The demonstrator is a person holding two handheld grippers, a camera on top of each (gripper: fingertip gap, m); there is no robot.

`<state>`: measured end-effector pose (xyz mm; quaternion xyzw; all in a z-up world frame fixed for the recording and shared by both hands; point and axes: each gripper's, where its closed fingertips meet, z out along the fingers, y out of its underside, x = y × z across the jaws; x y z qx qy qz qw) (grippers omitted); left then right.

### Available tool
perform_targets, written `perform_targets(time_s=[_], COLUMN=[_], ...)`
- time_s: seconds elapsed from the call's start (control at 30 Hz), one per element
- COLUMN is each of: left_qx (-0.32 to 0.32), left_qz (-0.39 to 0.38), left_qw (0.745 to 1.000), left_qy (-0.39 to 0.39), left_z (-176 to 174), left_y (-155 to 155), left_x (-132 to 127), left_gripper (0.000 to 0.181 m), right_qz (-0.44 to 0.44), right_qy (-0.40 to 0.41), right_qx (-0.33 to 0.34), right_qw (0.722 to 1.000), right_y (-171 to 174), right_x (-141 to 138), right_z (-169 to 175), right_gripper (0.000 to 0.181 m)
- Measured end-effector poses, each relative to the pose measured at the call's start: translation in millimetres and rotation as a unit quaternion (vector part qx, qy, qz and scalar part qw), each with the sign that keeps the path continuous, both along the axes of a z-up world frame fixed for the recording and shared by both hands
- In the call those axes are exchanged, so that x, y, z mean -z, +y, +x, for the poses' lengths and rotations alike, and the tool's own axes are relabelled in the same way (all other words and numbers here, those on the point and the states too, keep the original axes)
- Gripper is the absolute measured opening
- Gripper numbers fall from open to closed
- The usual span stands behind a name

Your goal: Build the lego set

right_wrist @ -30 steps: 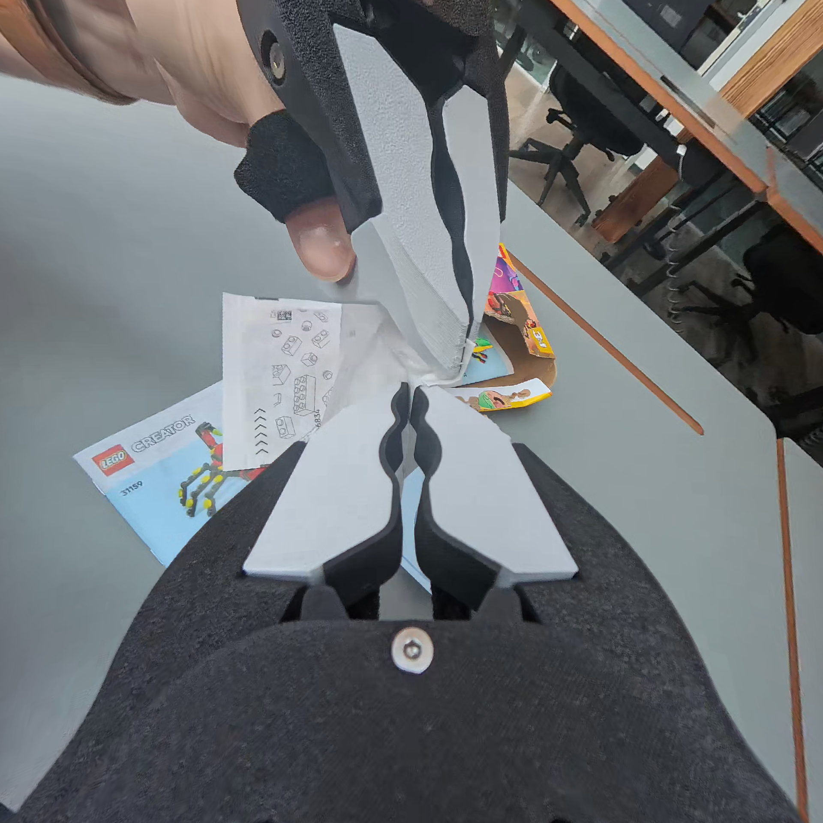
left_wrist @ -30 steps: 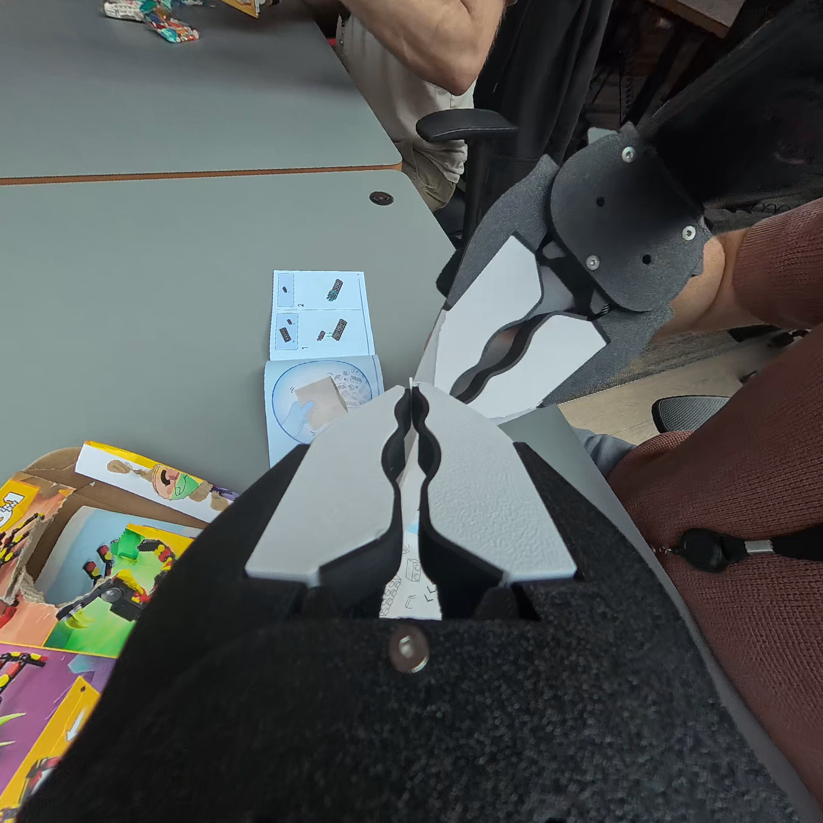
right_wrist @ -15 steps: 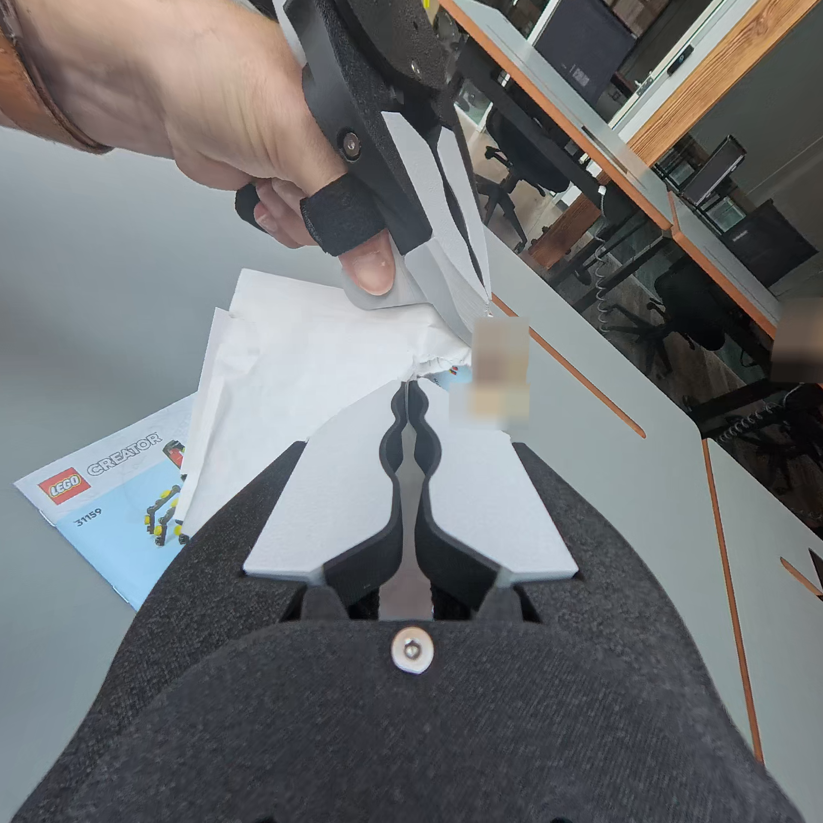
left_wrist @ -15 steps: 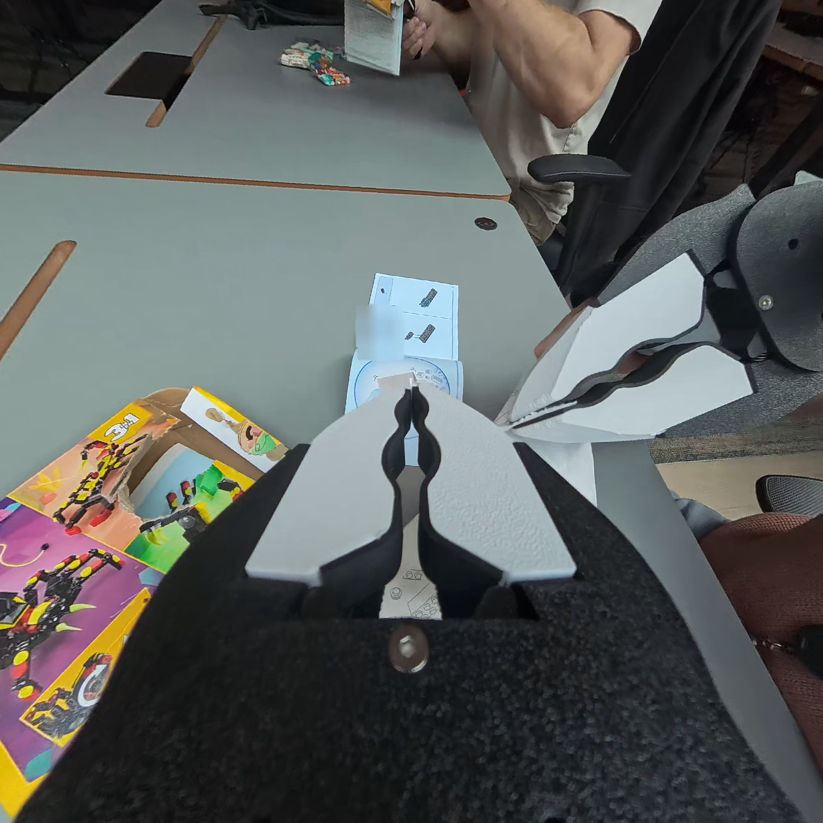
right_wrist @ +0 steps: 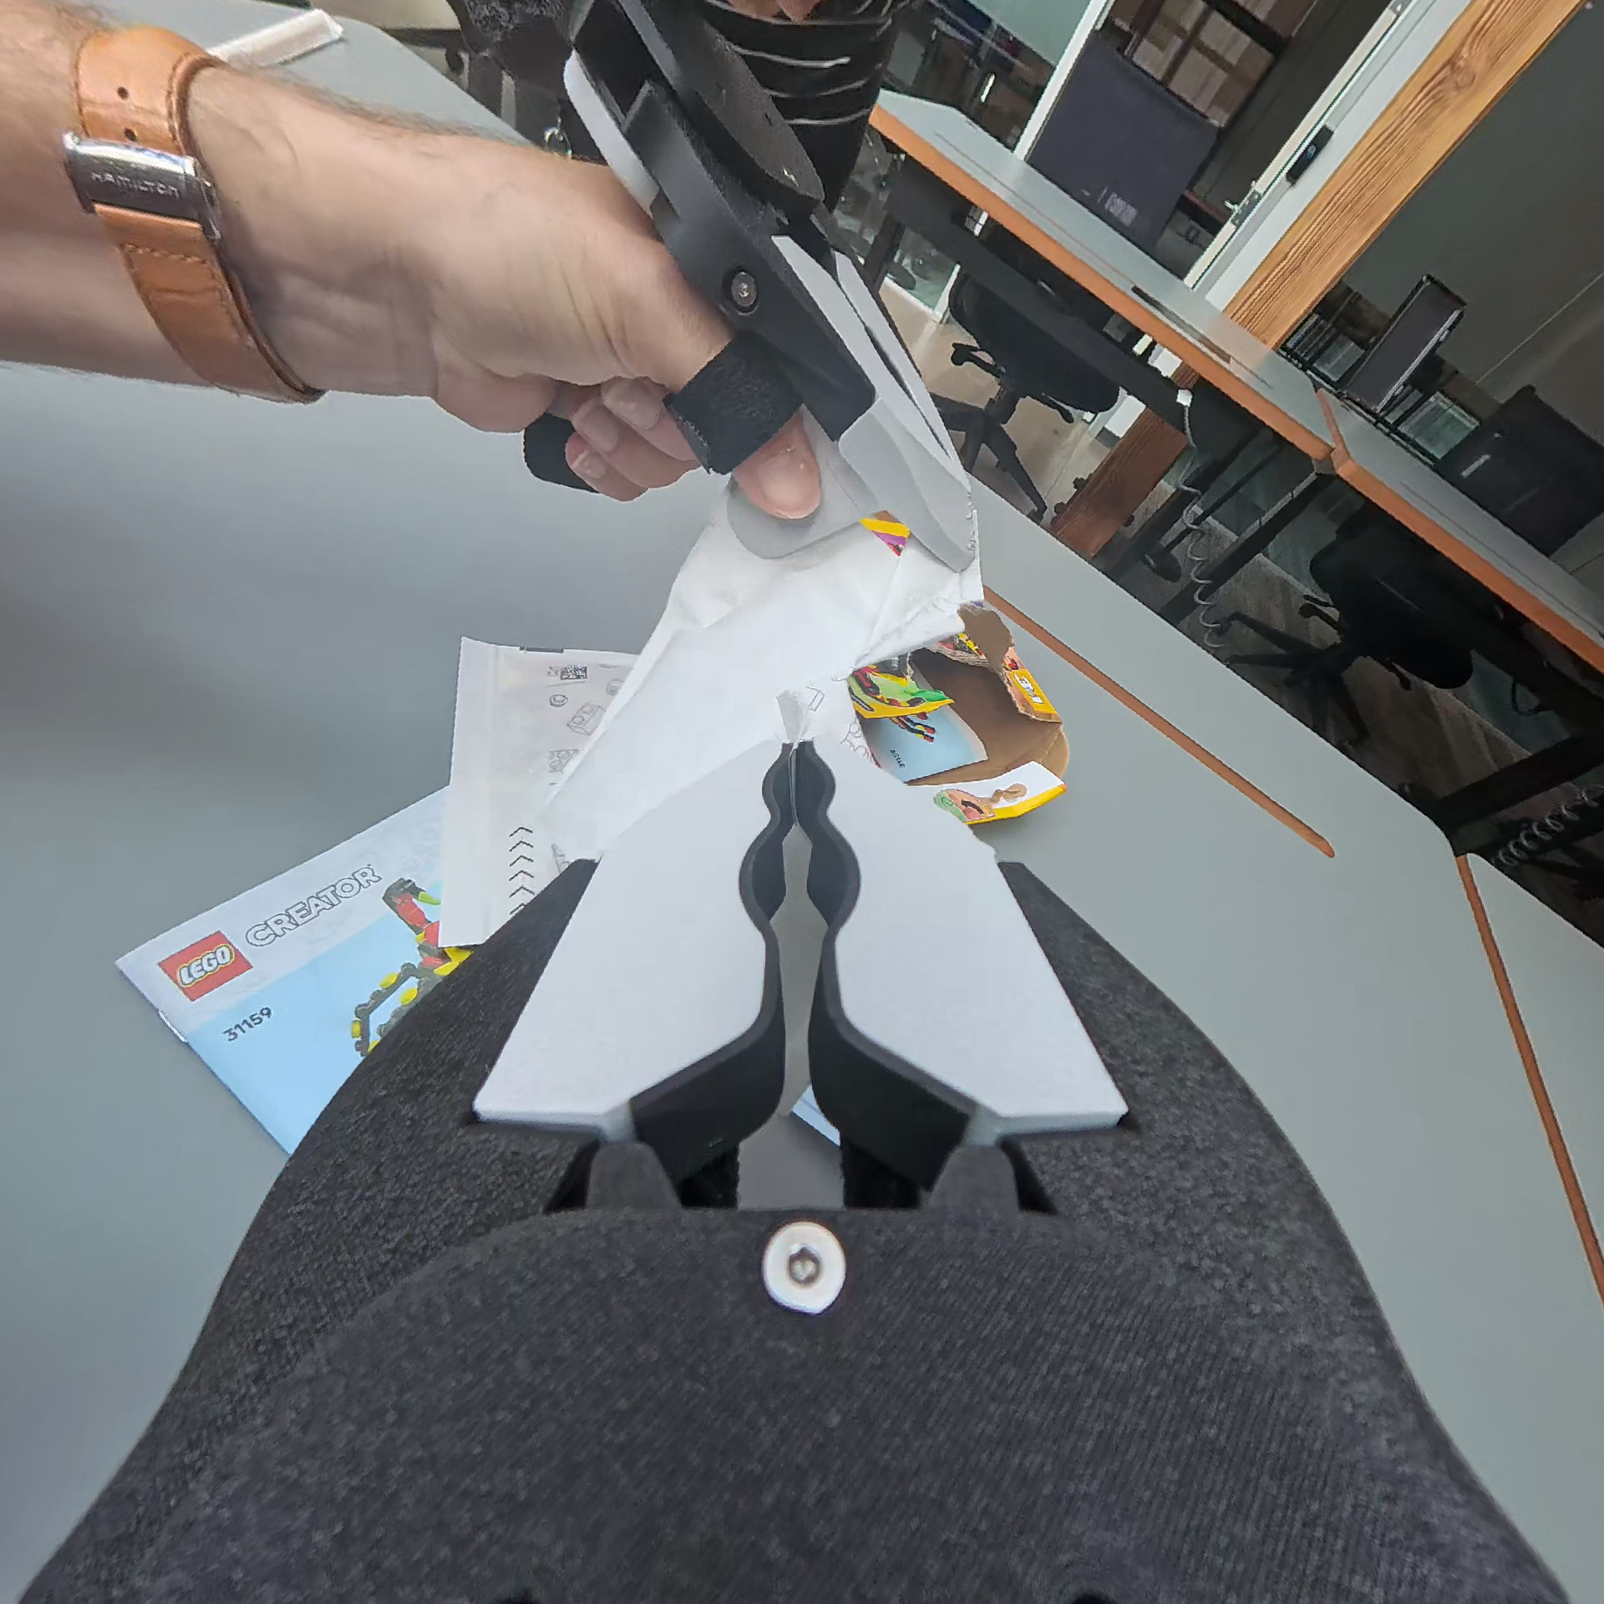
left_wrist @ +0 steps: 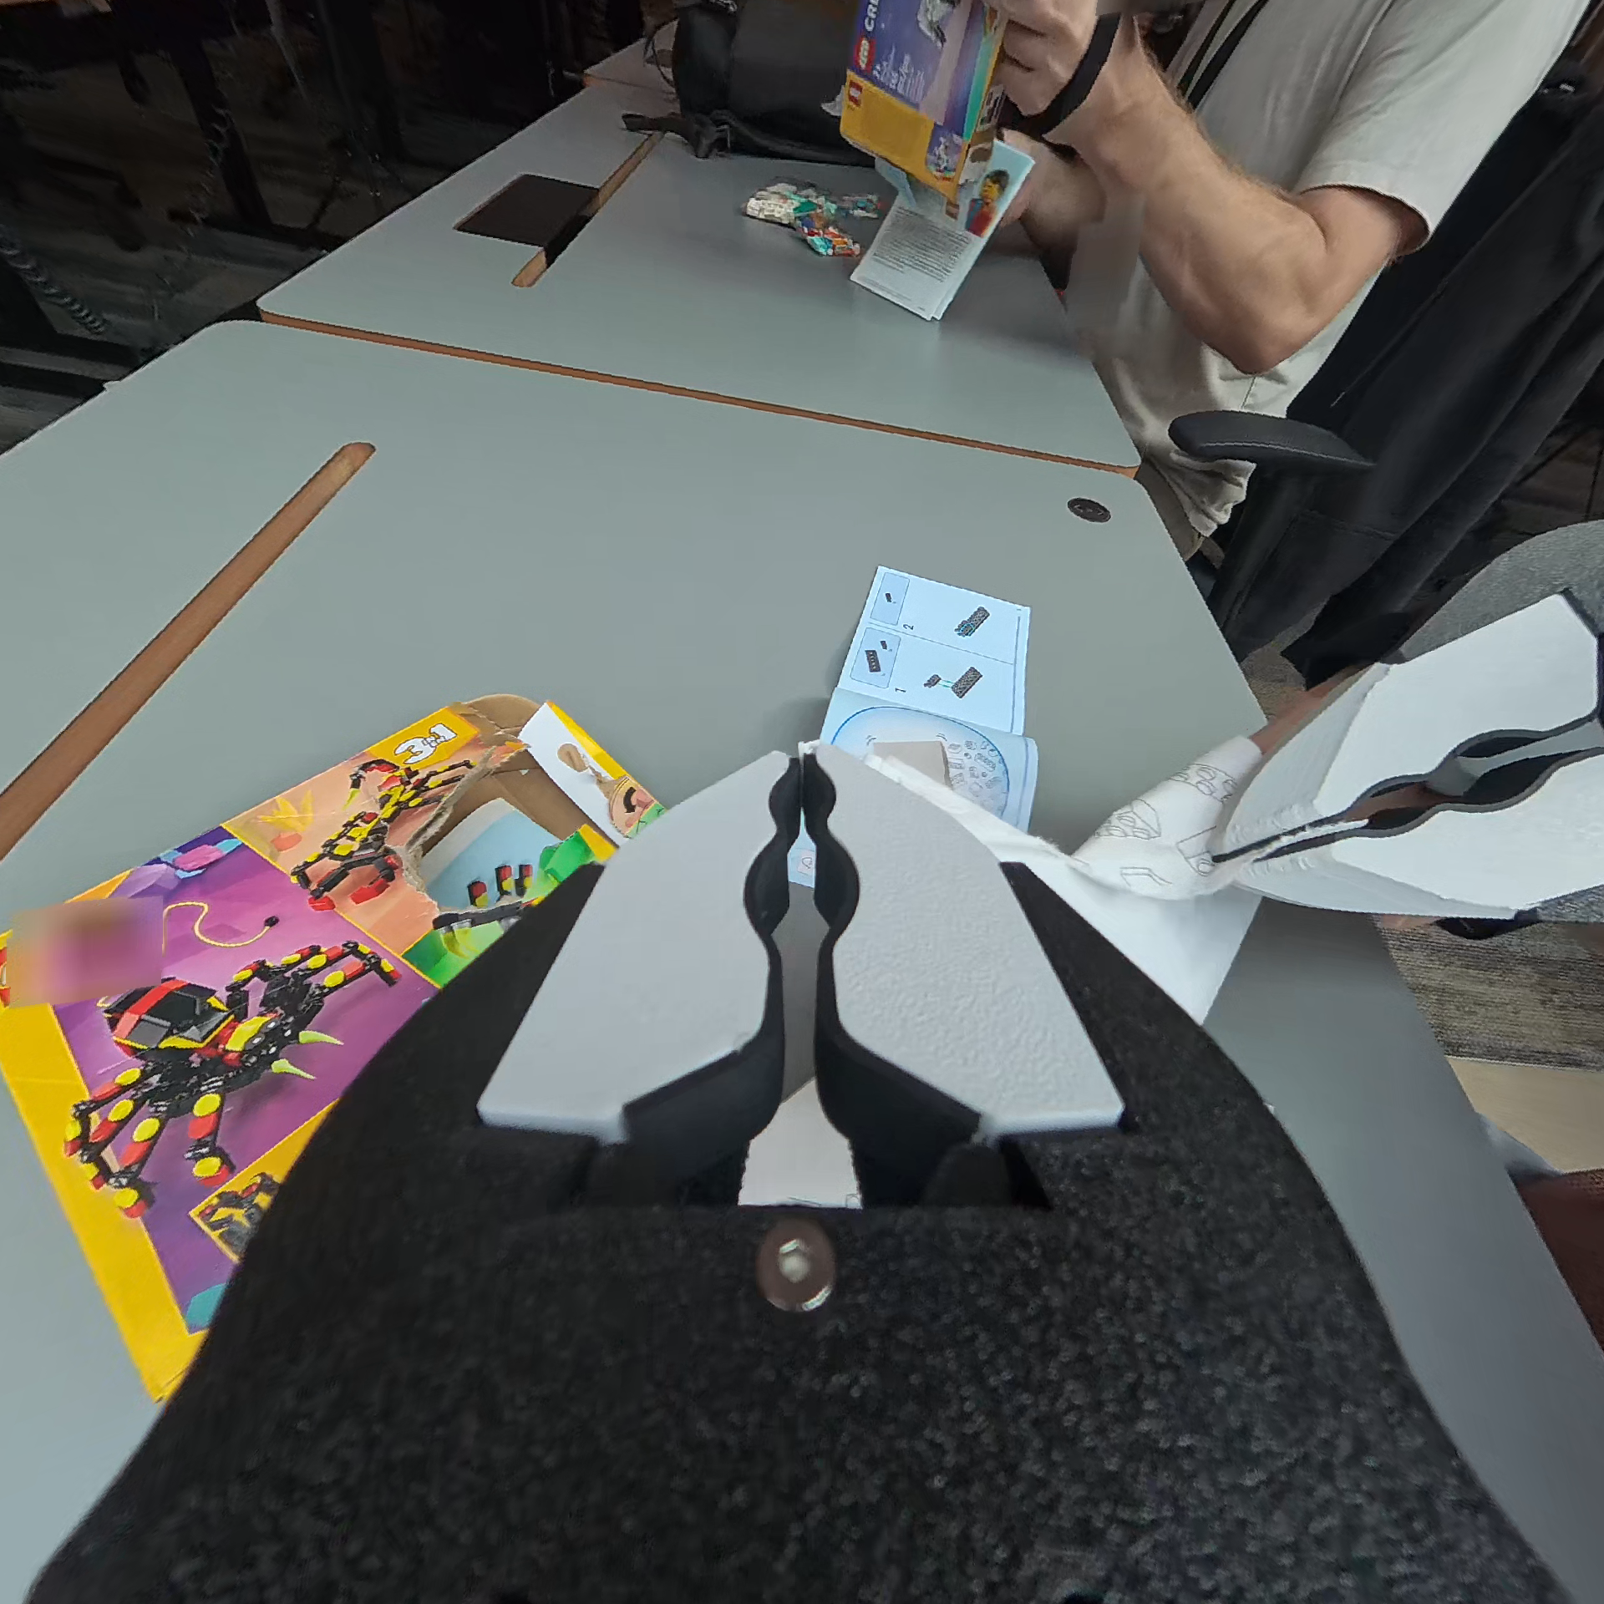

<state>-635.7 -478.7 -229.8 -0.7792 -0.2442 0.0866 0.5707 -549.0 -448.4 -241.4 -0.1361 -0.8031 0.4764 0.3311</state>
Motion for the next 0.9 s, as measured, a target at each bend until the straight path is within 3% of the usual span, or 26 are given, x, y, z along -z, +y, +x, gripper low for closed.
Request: perform_targets(time_s=[0.4,0.5,0.63,0.77,0.9], left_qx=[-0.035,-0.035,-0.011,-0.006,0.024], left_qz=[0.016,0.009,-0.001,-0.073,-0.095], left_qw=[0.999,0.999,1.000,0.997,0.995], left_qy=[-0.005,-0.003,-0.014,0.018,-0.006], left_z=[-14,-11,6,21,38], left_y=[-22,-25,-30,-54,-78], left_x=[11,14,9,-5,-14], left_gripper=[0.000,0.000,0.000,0.000,0.000], right_qz=[-0.028,-0.070,-0.147,-0.206,-0.204], right_qy=[-0.018,-0.045,-0.155,-0.264,-0.276], right_qx=[-0.013,-0.027,-0.076,-0.133,-0.176], right_qw=[0.999,0.996,0.974,0.933,0.922], right_y=[-5,-3,-10,-36,-68], right_x=[13,9,9,8,0], right_z=[6,6,6,11,20], right_gripper=[0.000,0.000,0.000,0.000,0.000])
